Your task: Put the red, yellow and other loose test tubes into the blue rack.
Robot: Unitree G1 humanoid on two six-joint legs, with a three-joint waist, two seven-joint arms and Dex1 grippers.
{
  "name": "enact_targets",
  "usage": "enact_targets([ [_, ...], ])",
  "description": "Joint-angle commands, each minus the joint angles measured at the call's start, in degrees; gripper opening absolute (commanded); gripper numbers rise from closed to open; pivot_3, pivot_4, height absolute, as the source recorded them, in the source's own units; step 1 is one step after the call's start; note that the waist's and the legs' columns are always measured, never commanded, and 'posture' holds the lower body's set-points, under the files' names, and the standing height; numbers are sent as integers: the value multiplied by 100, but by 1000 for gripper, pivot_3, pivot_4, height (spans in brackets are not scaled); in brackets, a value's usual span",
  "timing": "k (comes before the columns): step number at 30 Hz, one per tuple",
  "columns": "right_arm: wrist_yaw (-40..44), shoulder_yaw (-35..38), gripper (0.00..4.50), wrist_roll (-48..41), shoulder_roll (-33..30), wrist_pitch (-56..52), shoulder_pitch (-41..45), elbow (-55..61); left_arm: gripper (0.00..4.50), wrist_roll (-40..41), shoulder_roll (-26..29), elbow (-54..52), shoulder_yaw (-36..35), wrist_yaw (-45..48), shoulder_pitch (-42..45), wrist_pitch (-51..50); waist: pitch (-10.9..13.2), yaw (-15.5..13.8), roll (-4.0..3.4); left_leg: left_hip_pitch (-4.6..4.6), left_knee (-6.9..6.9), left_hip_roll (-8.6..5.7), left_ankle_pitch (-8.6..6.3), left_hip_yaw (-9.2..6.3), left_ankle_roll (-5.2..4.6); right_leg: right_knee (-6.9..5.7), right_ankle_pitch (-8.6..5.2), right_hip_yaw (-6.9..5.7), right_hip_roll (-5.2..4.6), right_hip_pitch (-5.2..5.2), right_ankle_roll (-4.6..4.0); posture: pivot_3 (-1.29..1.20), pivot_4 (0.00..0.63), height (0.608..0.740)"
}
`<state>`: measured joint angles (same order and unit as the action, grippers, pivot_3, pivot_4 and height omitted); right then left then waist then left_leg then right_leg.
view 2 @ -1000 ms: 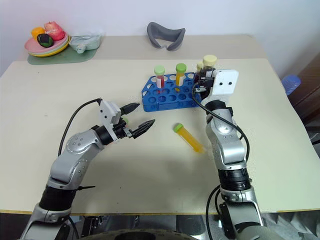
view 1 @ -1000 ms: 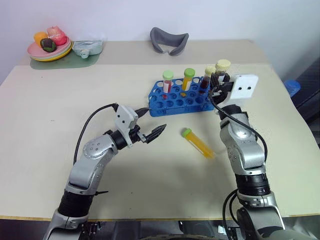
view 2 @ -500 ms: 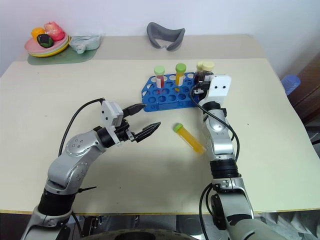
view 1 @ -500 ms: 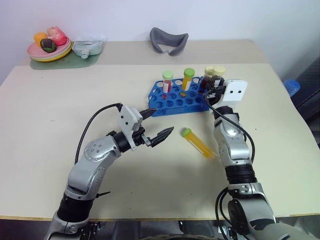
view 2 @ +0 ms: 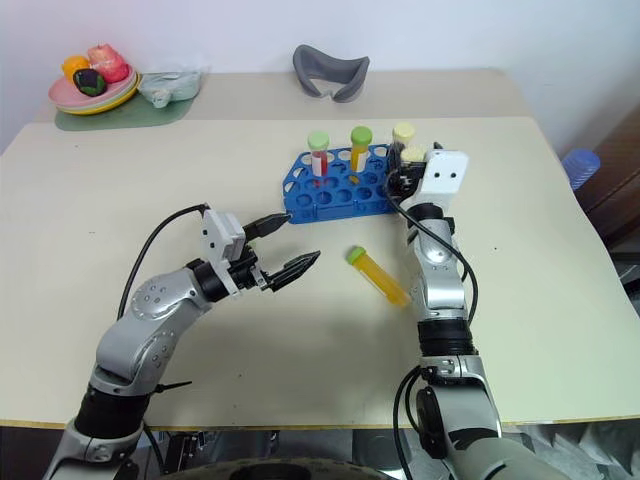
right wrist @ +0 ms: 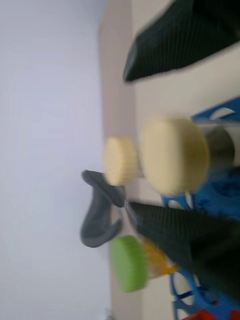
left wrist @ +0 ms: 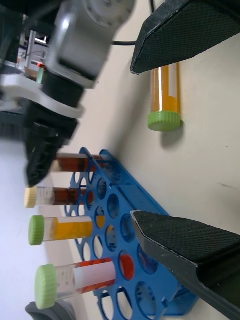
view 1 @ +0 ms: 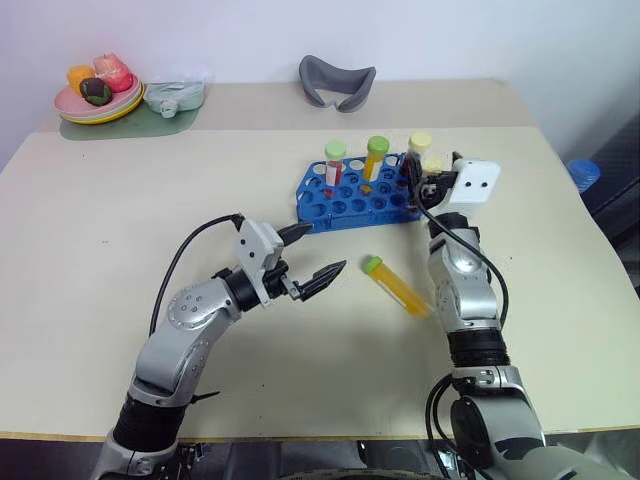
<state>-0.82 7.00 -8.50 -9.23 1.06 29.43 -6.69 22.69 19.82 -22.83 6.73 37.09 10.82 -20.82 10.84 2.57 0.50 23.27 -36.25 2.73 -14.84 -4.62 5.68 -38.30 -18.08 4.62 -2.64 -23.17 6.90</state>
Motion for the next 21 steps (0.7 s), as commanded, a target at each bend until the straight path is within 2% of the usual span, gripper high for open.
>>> enact_targets([
  [1, 331, 307, 3788, -286, -518, -666, -209, 1307, 4500, -31, -2, -110, -1, -7, -59, 145, 0, -19, 0, 1, 0, 0, 0, 0, 0, 1, 0, -1, -1, 0, 0, 0, 150, 740],
  [3, 663, 408, 3788, -555, -888, -1166, -380, 1852, 4500, -29, 8, -108, -31, -18, -69, 142, 0, -29, -1, 3, 0, -1, -1, 0, -1, 5, 0, -1, -3, 2, 0, 0, 150, 740],
  [5, 1280, 604, 3788, -1189, -1533, -2027, -620, 2513, 4500, -27, 51, -51, -107, -14, -71, 149, -1, -20, -4, 2, 0, -1, -1, 0, -2, 6, 0, -1, -2, 3, 0, 0, 150, 740],
  [9, 2648, 864, 3788, -2790, -3296, -4218, -1397, 3885, 4500, -43, 194, 146, -242, 82, -30, 211, -3, -3, -10, -2, 0, 0, -4, -3, -7, 5, 0, -1, 1, 9, 0, 0, 150, 740],
  [12, 2805, 839, 3788, -3485, -4019, -5256, -1668, 4591, 4500, -27, 285, 269, -276, 158, 35, 239, -3, 13, -9, -25, 0, 1, -9, -3, -17, 9, -1, 1, 7, 30, -1, 0, 150, 740],
  [16, 2216, 401, 3788, -4640, -4120, -6950, -1173, 5051, 4500, -76, 450, 387, -200, 354, 99, 271, -1, 13, -6, -77, 1, 1, -11, -2, -19, 19, -2, 3, 8, 85, -2, 0, 150, 740],
  [19, 1315, -201, 3788, -4750, -3523, -8714, -165, 4845, 4500, -94, 593, 368, -118, 516, 86, 225, -1, 17, -2, -80, 1, 0, -11, -1, -20, 20, -2, 5, 7, 88, -2, 0, 150, 740],
  [21, 830, -651, 3788, -4967, -3275, -9306, 332, 4552, 4500, -53, 721, 242, -84, 634, 19, 131, -2, -1, -4, -79, 2, 1, -11, -1, -19, 18, -1, 6, 8, 81, -2, 0, 150, 740],
])
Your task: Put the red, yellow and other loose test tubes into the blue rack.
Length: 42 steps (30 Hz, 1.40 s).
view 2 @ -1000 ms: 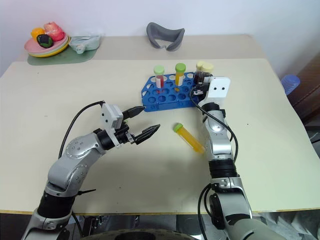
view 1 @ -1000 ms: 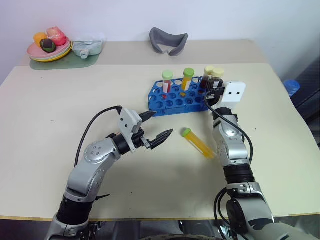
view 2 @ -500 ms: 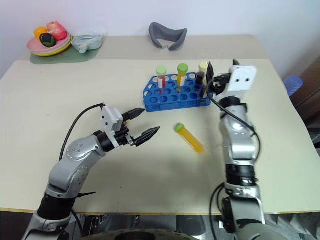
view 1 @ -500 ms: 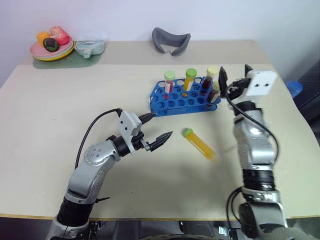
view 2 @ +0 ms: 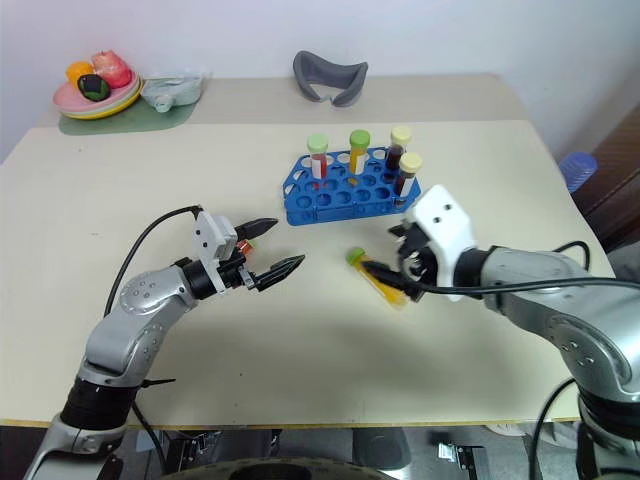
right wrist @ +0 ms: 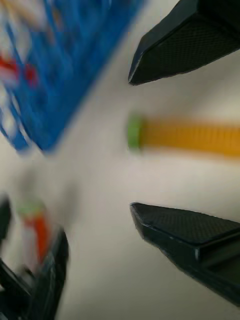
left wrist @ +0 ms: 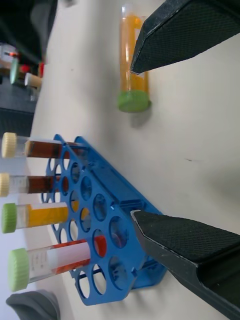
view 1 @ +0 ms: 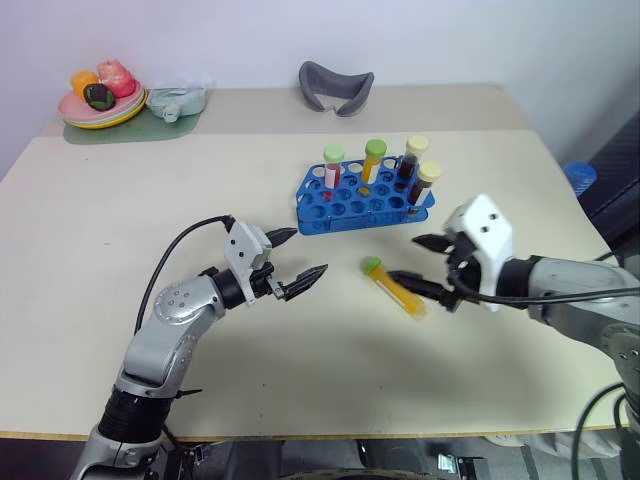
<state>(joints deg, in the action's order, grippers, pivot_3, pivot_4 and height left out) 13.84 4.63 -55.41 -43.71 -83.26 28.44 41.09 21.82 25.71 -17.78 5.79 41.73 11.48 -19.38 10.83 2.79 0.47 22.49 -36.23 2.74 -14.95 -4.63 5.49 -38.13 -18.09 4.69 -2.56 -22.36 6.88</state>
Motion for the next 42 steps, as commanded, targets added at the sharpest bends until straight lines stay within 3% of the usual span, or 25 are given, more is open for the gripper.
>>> enact_targets([
  [1, -884, -595, 3788, -507, 191, -924, 581, -435, 4500, 60, 193, -336, 9, 210, -95, -62, 0, -33, 0, 1, 3, 0, 0, -1, 0, 1, -1, -2, -1, -1, 0, 0, 150, 740],
  [6, -2197, -1357, 3788, -1643, 105, -924, 1284, -1570, 4500, 103, 339, -566, -45, 229, -323, -161, 0, -40, 0, 43, 2, -1, -3, -2, -5, 13, -1, -7, -8, -31, 1, 0, 150, 740],
  [13, -3836, -2074, 3788, -2587, 89, -924, 1935, -2739, 4500, 44, 278, -565, -53, 176, -600, -27, 0, -26, 0, 59, -2, 0, -3, -4, -5, 4, -1, -10, -6, -49, 1, 0, 150, 740],
  [27, -6012, -2697, 3788, -4488, -40, -491, 2292, -3542, 4500, -111, 180, -320, 33, 240, -901, 499, 0, -25, 0, 77, -3, 0, -3, -4, -6, 3, 0, -10, -5, -67, 1, 0, 150, 740],
  [33, -6633, -3257, 1027, -5498, -370, 213, 2452, -3500, 4500, -147, 150, -282, 43, 267, -879, 538, 0, -25, 0, 85, -3, 0, -3, -4, -6, 3, 0, -10, -5, -76, 1, 0, 150, 740],
  [42, -6725, -3312, 1027, -5759, -591, 853, 2626, -3352, 4500, -106, 163, -376, 19, 219, -718, 346, 0, -26, -1, 87, -3, 0, -3, -4, -6, 2, -1, -9, -5, -79, 1, 0, 150, 740],
])
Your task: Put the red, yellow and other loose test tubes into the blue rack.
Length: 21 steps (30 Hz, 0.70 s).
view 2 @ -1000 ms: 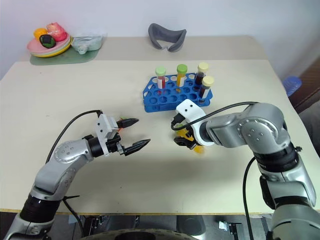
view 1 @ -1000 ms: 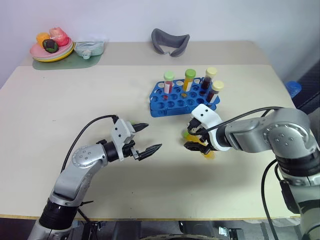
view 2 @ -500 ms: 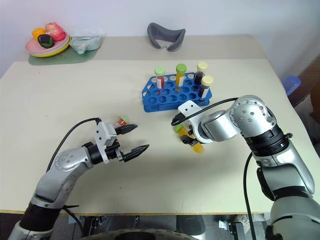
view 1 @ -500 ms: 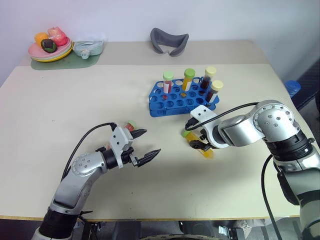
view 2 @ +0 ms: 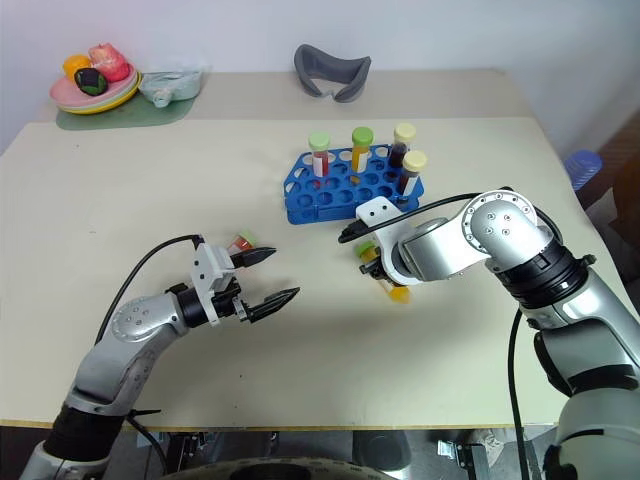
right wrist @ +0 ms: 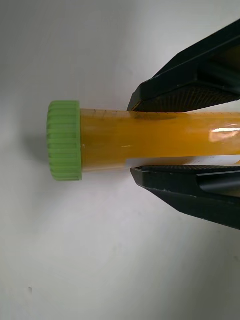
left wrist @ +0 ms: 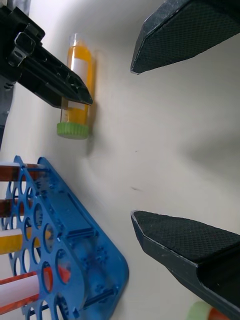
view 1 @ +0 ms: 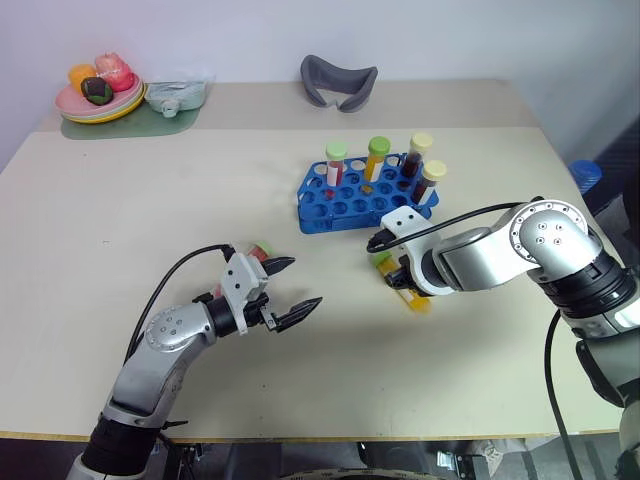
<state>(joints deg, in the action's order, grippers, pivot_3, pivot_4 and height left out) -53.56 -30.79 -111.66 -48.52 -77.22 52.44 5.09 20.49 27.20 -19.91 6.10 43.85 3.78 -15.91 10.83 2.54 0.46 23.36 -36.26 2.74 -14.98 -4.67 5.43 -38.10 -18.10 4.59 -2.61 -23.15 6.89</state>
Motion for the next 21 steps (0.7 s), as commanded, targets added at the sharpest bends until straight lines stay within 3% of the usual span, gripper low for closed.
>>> enact_targets([
  [1, 10, 303, 1027, -134, -117, 339, 236, 283, 4500, 28, 15, -169, -16, 2, 56, -8, 0, 1, 0, 0, 0, 0, 0, 0, 0, 0, 0, 0, 0, -1, 0, 0, 150, 740],
  [5, 1887, 1828, 1027, 1792, 262, 1752, -126, 1446, 4500, 7, 7, -153, -137, -93, 11, 63, 2, -5, -4, 6, 2, 0, 0, 1, 0, -2, 0, 1, 1, -13, 0, 0, 150, 740],
  [7, 2625, 2165, 1027, 2652, 396, 2316, -388, 1816, 4500, 4, -2, -123, -184, -126, 8, 107, 1, -15, -4, 6, 5, 3, 0, -4, 0, 1, 0, -3, 5, -11, 0, 0, 150, 740],
  [11, 3541, 2160, 1027, 4784, 728, 3550, -1008, 2207, 4500, -4, -212, 57, -272, -347, 137, 240, -3, -37, 2, 6, 2, 2, 0, -3, 1, 4, 0, -5, 0, -4, 1, 0, 150, 740],
  [16, 4093, 1701, 1027, 7650, 1750, 5780, -1883, 1364, 4500, -119, -458, 376, -274, -545, 527, 365, -3, 2, 2, 3, -1, 1, 3, -1, 5, -2, 1, -3, 1, -6, 1, 0, 150, 740],
  [21, 4617, 1882, 1027, 8771, 2724, 7088, -2251, 349, 4500, -155, -522, 396, -250, -621, 783, 265, -1, 9, -1, 0, 2, 1, 4, 1, 8, -5, 1, -1, 2, -7, 1, 0, 150, 740],
])
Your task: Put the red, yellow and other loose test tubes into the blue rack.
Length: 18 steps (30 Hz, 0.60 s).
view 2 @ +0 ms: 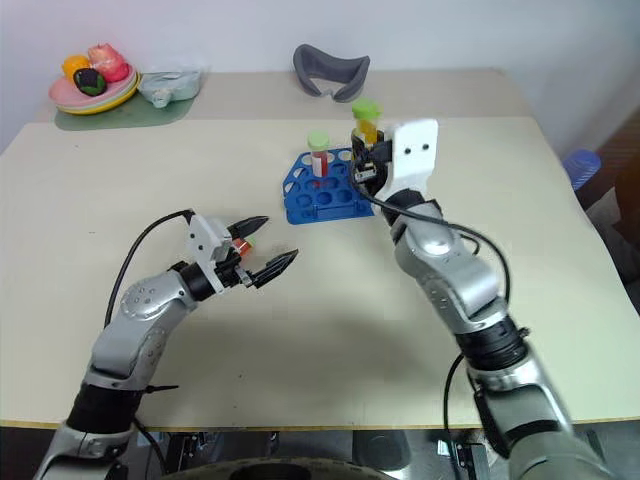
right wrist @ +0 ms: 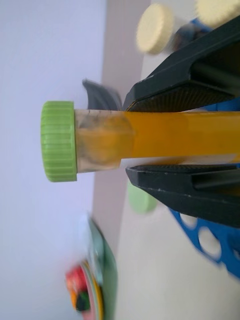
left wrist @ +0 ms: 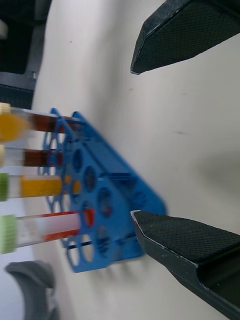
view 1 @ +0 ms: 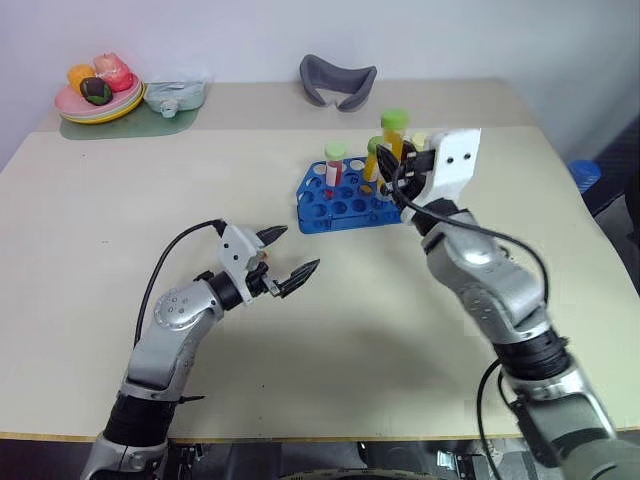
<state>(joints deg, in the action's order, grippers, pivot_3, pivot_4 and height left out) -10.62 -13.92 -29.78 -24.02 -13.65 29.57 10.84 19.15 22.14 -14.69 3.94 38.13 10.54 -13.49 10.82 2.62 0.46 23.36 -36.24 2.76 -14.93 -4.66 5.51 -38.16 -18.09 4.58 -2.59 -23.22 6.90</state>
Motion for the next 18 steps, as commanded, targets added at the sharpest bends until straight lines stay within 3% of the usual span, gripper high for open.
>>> enact_targets([
  [1, 434, 223, 1027, 720, 392, 904, 17, -369, 4500, -12, -13, -152, -35, -61, 135, -11, 0, -2, 0, 0, 0, 0, 1, 0, 2, -1, 0, 0, 0, 0, 0, 0, 150, 740],
  [7, 812, 519, 1027, 1356, 1009, 1658, 82, -1474, 4500, 143, 24, -461, -132, -197, 241, -347, 0, -4, -1, -3, 0, 0, 5, 0, 8, -4, 0, 0, -1, 2, 0, 0, 150, 740],
  [18, 1239, 968, 1027, 1872, 1563, 2113, 108, -2172, 4500, 341, 55, -936, -166, -360, 183, -820, 0, 0, -1, -5, 0, 0, 8, 0, 15, -10, 1, 0, -3, 2, 0, 0, 150, 740],
])
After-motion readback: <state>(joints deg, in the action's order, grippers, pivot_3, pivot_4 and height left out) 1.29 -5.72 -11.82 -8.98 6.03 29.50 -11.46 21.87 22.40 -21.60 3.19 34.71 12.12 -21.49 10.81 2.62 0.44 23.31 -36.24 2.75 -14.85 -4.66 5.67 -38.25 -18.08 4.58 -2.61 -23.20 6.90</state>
